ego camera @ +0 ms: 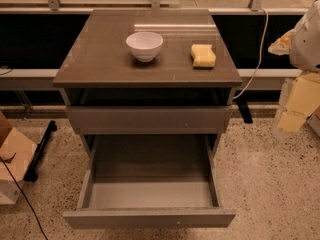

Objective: Close middle drawer

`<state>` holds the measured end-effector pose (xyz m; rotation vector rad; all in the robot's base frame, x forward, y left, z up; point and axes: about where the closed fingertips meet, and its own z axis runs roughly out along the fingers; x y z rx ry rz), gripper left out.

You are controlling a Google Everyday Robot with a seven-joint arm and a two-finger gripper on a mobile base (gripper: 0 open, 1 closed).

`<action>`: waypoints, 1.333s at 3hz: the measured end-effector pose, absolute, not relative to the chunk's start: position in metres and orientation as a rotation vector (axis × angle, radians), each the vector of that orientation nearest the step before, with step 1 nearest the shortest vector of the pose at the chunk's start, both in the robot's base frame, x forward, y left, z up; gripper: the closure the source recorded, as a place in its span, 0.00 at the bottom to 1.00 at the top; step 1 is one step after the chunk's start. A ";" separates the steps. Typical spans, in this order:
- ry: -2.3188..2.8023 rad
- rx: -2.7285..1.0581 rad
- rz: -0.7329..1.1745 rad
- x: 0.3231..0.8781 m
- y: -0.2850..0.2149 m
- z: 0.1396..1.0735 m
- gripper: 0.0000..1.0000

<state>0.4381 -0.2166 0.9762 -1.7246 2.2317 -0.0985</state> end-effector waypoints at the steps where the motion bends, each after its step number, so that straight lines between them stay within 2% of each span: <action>1: 2.232 -1.725 -0.099 0.438 -0.217 0.976 0.00; 4: 2.203 -1.780 -0.081 0.428 -0.208 0.936 0.69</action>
Offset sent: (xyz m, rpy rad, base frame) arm 0.0000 0.0000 0.0000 0.0000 0.0000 0.0000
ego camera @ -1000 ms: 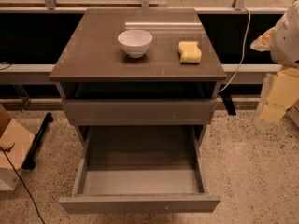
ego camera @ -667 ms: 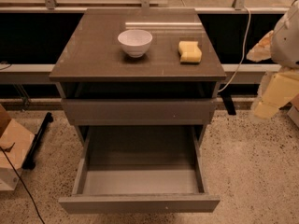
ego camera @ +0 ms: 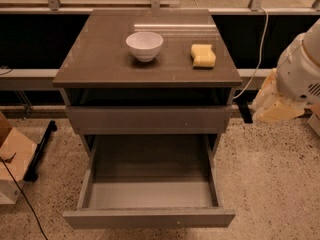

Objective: Close middle drawer

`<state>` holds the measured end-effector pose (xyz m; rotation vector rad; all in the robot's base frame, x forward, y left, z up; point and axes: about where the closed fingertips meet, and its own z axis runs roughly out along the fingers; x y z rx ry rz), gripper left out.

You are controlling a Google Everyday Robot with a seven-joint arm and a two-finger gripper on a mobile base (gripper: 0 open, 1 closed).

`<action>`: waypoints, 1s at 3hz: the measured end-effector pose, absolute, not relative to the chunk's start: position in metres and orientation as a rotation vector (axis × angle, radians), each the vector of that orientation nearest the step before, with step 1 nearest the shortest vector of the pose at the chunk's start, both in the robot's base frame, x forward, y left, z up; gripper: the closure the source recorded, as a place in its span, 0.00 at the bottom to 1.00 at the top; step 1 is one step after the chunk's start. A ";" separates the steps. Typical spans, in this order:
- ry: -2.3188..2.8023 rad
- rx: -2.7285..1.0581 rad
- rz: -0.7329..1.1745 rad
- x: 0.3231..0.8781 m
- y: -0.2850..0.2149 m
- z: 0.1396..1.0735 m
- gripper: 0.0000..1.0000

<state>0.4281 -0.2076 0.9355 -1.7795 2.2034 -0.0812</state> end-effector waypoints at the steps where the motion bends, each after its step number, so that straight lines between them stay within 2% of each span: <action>1: 2.221 -1.825 -0.035 0.422 -0.203 0.901 0.92; 2: 2.236 -1.826 0.021 0.417 -0.205 0.865 1.00; 3: 2.259 -1.776 0.120 0.415 -0.214 0.826 1.00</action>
Offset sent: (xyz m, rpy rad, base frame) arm -0.0148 -0.0005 -0.1199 0.0566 0.1299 0.0144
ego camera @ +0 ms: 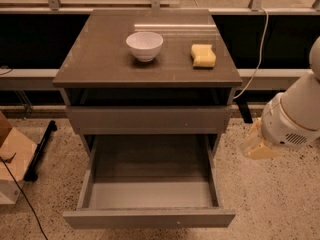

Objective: Close middle drawer

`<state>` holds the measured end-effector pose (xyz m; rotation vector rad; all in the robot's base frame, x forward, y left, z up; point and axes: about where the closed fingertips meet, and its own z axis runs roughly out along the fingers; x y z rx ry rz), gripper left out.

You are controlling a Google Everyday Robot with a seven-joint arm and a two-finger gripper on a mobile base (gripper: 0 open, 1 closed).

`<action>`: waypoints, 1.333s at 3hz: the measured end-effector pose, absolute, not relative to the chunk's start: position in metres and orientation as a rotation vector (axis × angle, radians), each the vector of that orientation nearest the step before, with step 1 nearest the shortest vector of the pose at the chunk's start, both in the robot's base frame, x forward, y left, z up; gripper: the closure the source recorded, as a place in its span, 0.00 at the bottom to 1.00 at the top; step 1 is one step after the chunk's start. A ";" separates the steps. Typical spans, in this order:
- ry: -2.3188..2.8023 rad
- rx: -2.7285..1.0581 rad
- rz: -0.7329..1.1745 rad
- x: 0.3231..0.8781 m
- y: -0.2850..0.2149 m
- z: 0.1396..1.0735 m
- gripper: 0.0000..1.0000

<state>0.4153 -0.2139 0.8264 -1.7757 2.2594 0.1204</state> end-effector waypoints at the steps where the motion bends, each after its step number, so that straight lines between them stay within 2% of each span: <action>1: 2.260 -1.776 0.120 0.415 -0.214 0.826 1.00; 2: 2.290 -1.804 0.094 0.413 -0.209 0.814 1.00; 4: 2.313 -1.853 0.166 0.400 -0.189 0.756 1.00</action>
Offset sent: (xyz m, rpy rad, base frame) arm -0.0050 0.0099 -0.0285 -0.0924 0.0494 0.0025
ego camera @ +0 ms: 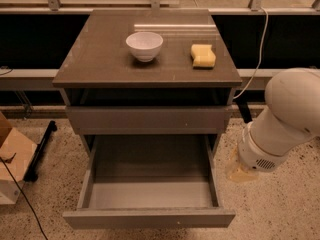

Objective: Close middle drawer

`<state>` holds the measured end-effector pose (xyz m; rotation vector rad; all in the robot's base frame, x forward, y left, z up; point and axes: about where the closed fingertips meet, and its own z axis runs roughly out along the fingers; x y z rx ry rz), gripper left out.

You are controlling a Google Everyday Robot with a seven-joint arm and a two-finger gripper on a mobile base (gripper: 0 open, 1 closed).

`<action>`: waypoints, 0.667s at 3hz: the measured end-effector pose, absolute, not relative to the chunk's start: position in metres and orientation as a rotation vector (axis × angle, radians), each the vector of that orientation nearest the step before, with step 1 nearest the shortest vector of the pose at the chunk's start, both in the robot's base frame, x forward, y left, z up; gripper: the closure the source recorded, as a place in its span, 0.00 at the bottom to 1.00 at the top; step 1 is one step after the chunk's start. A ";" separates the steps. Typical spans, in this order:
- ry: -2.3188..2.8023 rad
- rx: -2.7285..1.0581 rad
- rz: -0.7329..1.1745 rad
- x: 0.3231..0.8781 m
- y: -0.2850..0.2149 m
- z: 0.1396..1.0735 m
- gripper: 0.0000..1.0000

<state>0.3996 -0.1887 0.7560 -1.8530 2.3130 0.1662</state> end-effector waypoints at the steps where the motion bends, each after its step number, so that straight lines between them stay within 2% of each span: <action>1: 2.312 -1.850 0.236 0.395 -0.183 0.725 1.00; 2: 2.315 -1.839 0.294 0.393 -0.179 0.698 1.00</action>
Offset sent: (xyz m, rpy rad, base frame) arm -0.0077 0.0134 -0.0905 0.1052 0.0867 -0.0085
